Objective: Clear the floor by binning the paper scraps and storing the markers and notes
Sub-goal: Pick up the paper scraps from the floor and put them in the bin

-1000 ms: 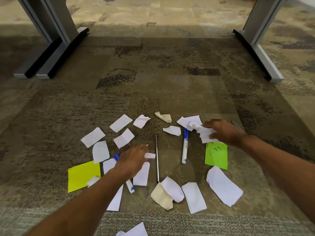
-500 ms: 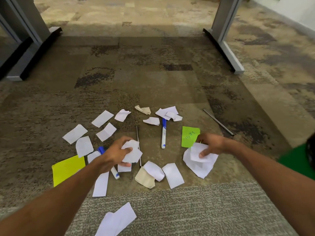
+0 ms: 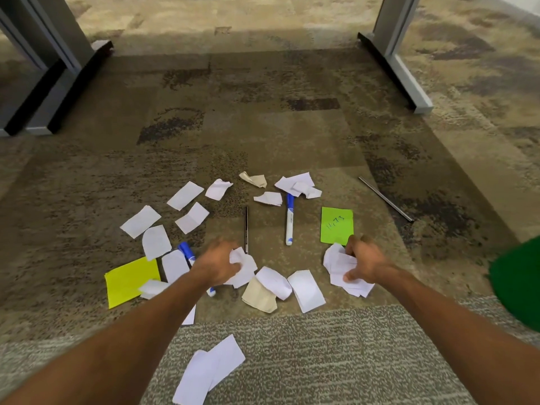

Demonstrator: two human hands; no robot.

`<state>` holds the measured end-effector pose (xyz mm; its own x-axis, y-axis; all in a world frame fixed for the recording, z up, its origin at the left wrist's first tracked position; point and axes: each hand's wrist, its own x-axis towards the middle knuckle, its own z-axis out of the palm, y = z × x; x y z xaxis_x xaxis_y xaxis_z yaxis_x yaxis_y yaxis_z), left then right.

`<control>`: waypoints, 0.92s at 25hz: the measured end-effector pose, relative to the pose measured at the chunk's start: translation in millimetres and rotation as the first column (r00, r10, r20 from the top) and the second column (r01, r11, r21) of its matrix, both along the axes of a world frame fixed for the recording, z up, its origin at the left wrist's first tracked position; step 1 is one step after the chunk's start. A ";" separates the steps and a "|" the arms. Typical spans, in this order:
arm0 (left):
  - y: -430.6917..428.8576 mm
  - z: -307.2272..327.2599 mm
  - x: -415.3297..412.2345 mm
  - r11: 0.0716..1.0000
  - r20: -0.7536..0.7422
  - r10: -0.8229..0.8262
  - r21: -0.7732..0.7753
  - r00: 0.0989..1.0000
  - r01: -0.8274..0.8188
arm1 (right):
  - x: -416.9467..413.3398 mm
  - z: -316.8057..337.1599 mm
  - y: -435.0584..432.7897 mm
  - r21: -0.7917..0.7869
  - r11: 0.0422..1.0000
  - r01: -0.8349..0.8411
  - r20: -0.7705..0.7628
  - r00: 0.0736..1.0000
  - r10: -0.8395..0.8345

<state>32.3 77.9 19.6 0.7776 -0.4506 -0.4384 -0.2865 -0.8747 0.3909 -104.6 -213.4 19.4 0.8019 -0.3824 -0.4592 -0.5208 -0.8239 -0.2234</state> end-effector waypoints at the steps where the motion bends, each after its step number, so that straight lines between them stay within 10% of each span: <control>1: 0.2 0.1 -0.6 1.000 0.024 -0.019 0.022 1.000 0.018 | 0.9 -0.5 0.7 -0.016 1.000 0.020 0.002 1.000 -0.020; 23: -10.8 2.4 -3.9 0.967 0.012 0.068 0.247 0.998 -0.069 | 19.4 10.4 -4.3 -0.084 0.989 -0.121 -0.163 0.981 0.107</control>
<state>28.4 67.1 22.0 0.8045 -0.2743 -0.5268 -0.2236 -0.9616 0.1593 -85.2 -217.7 29.8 0.7631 -0.3397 -0.5497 -0.4448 -0.8932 -0.0655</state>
